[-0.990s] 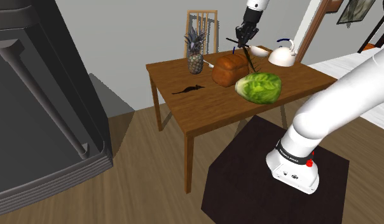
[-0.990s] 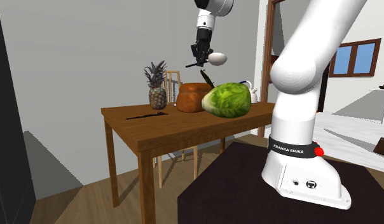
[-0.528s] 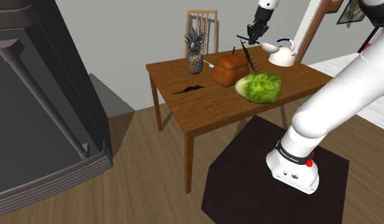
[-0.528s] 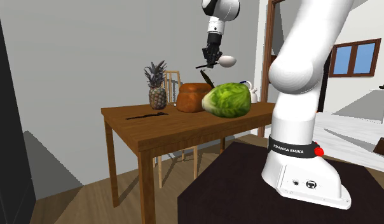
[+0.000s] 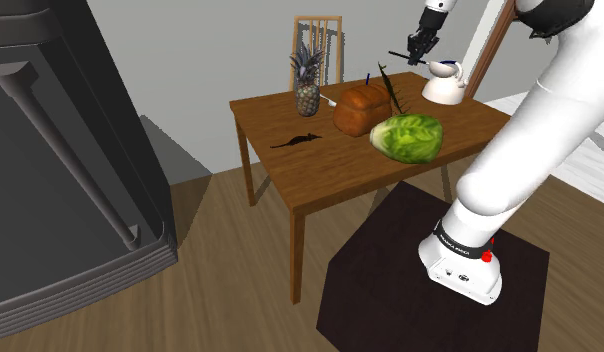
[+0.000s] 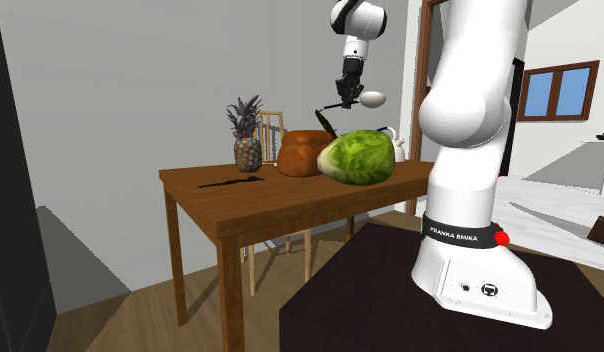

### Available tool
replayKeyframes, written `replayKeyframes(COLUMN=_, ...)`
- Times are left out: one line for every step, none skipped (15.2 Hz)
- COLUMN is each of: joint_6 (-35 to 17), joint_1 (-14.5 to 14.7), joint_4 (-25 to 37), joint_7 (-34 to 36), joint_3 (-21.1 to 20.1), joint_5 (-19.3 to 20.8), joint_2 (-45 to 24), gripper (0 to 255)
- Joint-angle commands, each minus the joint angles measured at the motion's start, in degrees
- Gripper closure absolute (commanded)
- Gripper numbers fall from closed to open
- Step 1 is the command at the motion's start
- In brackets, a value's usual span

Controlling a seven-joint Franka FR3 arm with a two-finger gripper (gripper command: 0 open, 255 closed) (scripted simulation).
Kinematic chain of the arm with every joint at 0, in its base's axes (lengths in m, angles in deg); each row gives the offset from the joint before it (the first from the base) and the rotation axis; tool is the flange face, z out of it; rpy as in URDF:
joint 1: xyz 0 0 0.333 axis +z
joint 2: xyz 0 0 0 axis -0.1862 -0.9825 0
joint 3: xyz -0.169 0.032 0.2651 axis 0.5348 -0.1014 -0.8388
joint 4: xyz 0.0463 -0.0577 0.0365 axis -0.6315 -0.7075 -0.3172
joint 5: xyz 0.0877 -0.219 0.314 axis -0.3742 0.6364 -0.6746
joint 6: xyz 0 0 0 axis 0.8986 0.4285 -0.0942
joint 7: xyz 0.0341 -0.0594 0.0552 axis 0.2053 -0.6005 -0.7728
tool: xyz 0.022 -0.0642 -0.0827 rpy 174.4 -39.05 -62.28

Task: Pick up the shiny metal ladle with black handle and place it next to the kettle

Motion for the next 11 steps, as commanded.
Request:
replayKeyframes(joint_6=1.4, joint_1=-1.5, joint_4=4.5, joint_7=-3.9, joint_3=1.9, joint_5=-2.7, joint_2=-4.3, gripper=255)
replayKeyframes(joint_6=2.1, joint_1=-2.5, joint_4=6.6, joint_7=-5.7, joint_3=2.7, joint_5=-4.0, joint_2=-6.3, gripper=255)
replayKeyframes(joint_6=2.9, joint_1=-3.6, joint_4=8.8, joint_7=-7.4, joint_3=3.3, joint_5=-5.4, joint_2=-8.4, gripper=255)
replayKeyframes(joint_6=3.8, joint_1=-4.8, joint_4=11.2, joint_7=-9.1, joint_3=3.9, joint_5=-6.8, joint_2=-10.6, gripper=255)
replayKeyframes(joint_6=4.8, joint_1=-6.2, joint_4=13.6, joint_7=-10.8, joint_3=4.3, joint_5=-8.3, joint_2=-12.9, gripper=255)
replayKeyframes(joint_6=5.8, joint_1=-7.7, joint_4=16.3, joint_7=-12.3, joint_3=4.6, joint_5=-9.8, joint_2=-15.2, gripper=255)
replayKeyframes(joint_6=7.0, joint_1=-9.4, joint_4=19.1, joint_7=-13.8, joint_3=4.9, joint_5=-11.4, joint_2=-17.6, gripper=255)
replayKeyframes(joint_6=8.2, joint_1=-11.2, joint_4=22.0, joint_7=-15.2, joint_3=5.0, joint_5=-12.9, joint_2=-20.0, gripper=255)
replayKeyframes(joint_6=9.6, joint_1=-13.2, joint_4=25.2, joint_7=-16.4, joint_3=5.0, joint_5=-14.4, joint_2=-22.4, gripper=255)
replayKeyframes(joint_6=11.0, joint_1=-15.3, joint_4=28.6, joint_7=-17.6, joint_3=4.9, joint_5=-15.9, joint_2=-25.0, gripper=255)
replayKeyframes(joint_6=12.6, joint_1=-17.6, joint_4=32.3, joint_7=-18.5, joint_3=4.7, joint_5=-17.3, joint_2=-27.6, gripper=255)
